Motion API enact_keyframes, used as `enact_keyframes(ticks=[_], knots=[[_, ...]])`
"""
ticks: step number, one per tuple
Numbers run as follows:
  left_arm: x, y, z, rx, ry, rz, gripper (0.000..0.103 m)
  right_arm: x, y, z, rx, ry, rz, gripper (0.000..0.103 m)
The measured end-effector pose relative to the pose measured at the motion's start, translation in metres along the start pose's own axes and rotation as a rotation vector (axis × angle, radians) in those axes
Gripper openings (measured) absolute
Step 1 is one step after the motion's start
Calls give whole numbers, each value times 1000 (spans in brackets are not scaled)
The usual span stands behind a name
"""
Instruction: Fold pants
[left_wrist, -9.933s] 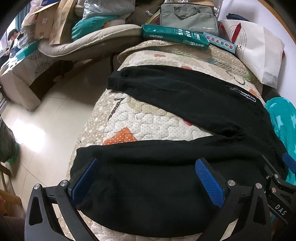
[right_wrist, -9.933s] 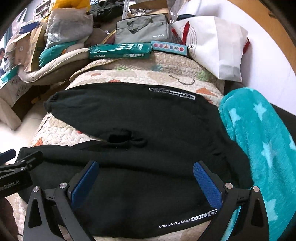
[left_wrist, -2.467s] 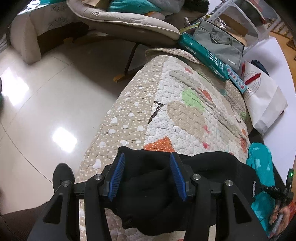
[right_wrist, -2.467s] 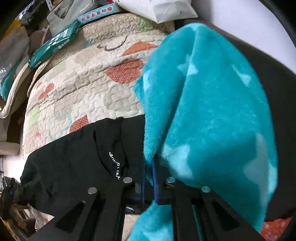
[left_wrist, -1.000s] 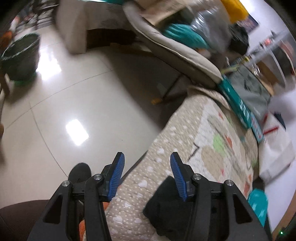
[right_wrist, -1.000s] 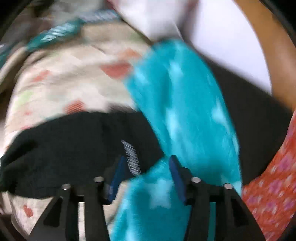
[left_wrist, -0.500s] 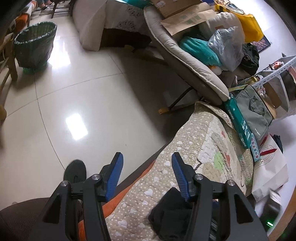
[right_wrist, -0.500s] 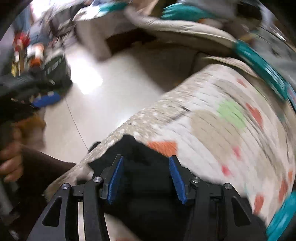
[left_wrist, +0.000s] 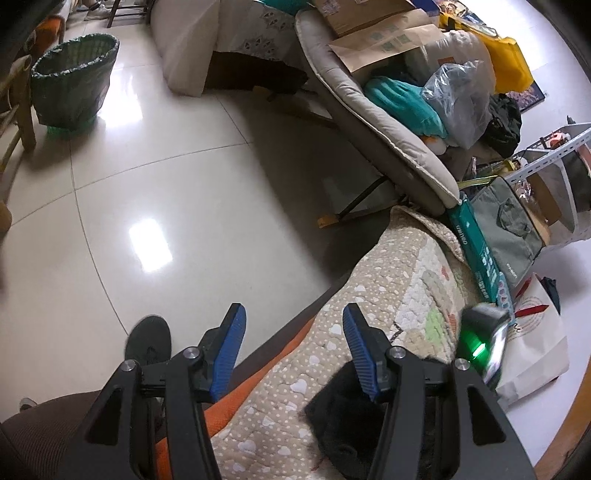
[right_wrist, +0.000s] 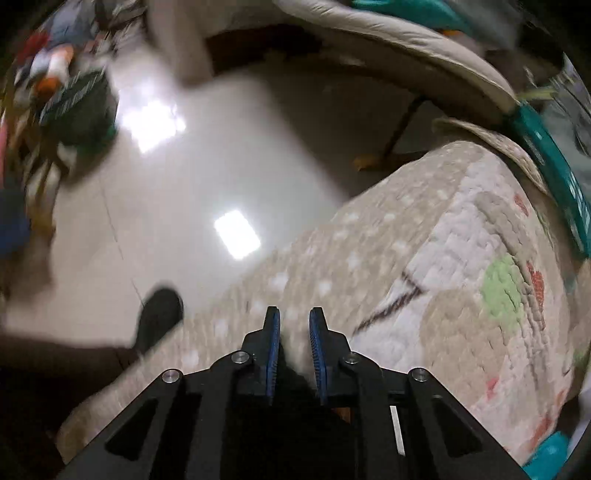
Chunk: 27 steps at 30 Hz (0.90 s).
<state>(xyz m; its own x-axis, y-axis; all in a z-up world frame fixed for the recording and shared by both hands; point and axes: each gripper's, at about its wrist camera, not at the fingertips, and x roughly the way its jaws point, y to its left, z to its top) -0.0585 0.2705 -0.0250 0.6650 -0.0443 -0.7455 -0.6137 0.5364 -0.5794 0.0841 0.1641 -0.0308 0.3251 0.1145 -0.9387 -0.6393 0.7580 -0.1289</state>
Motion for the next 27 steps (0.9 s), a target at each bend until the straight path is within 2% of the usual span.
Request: enact_keyframes(ticks=[3, 6, 8, 13, 14, 16, 17, 21, 27], knots=[[1, 5, 1, -21, 2, 4, 54, -32, -12, 0, 64, -73, 54, 35], [1, 4, 1, -28, 8, -4, 54, -57, -26, -16, 47, -78, 119, 35], [3, -2, -2, -13, 22, -16, 54, -59, -19, -27, 8, -57, 158, 35], [4, -8, -5, 16, 20, -13, 54, -27, 32, -61, -162, 10, 88, 35], [3, -6, -5, 11, 18, -10, 54, -18, 29, -69, -191, 17, 80, 35], [4, -3, -4, -3, 23, -9, 54, -9, 47, -93, -284, 27, 20, 35], [5, -1, -4, -11, 28, -10, 54, -8, 45, -100, -302, 29, -3, 23], [8, -3, -3, -16, 46, -18, 54, -13, 26, -78, -244, 5, -29, 12], [9, -3, -4, -20, 47, -17, 55, -7, 1, -49, -109, -22, -36, 12]])
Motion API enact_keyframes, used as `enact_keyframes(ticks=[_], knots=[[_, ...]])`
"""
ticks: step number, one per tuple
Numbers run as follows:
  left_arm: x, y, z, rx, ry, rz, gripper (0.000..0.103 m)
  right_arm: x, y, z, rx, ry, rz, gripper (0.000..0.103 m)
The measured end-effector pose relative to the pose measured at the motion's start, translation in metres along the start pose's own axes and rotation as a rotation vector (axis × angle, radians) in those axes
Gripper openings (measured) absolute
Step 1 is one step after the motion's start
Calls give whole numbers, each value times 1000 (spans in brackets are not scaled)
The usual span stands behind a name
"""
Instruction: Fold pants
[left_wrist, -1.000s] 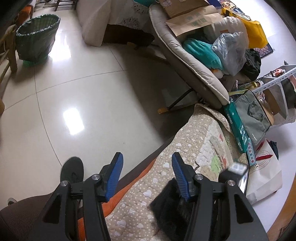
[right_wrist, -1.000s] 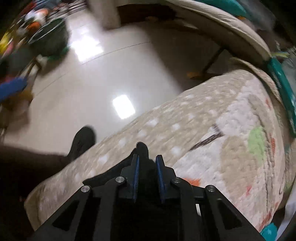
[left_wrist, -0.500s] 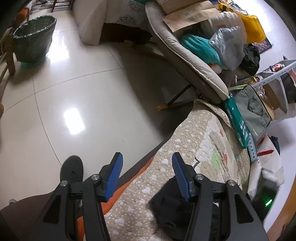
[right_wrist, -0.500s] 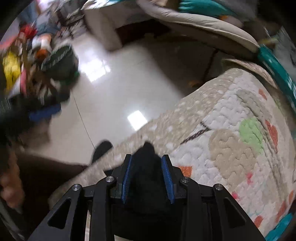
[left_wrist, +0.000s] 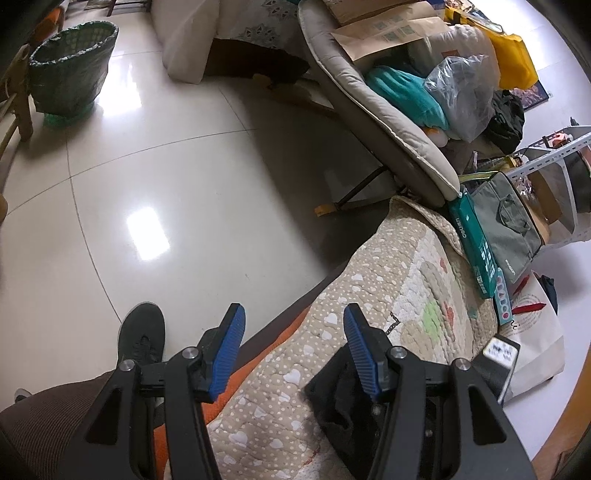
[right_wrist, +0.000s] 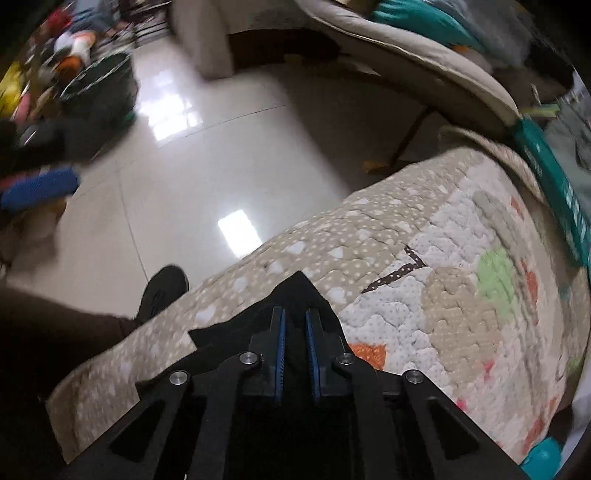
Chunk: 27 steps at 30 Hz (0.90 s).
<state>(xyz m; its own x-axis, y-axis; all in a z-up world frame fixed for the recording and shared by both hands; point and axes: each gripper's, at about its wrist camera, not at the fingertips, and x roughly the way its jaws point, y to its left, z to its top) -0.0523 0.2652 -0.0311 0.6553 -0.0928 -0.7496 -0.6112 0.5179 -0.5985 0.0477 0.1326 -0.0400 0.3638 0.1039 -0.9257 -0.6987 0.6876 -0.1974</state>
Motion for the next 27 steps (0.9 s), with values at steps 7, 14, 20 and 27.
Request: enact_keyframes(ticks=[7, 14, 20, 27], knots=[[3, -1, 0, 5, 4, 12, 55, 1, -34, 20, 80, -60, -29, 9], [2, 7, 2, -25, 13, 0, 55, -16, -13, 35, 67, -68, 180, 22], [3, 0, -1, 6, 14, -1, 55, -15, 22, 20, -108, -13, 165, 21], [5, 4, 0, -8, 21, 9, 55, -1, 27, -2, -179, 18, 83, 5]])
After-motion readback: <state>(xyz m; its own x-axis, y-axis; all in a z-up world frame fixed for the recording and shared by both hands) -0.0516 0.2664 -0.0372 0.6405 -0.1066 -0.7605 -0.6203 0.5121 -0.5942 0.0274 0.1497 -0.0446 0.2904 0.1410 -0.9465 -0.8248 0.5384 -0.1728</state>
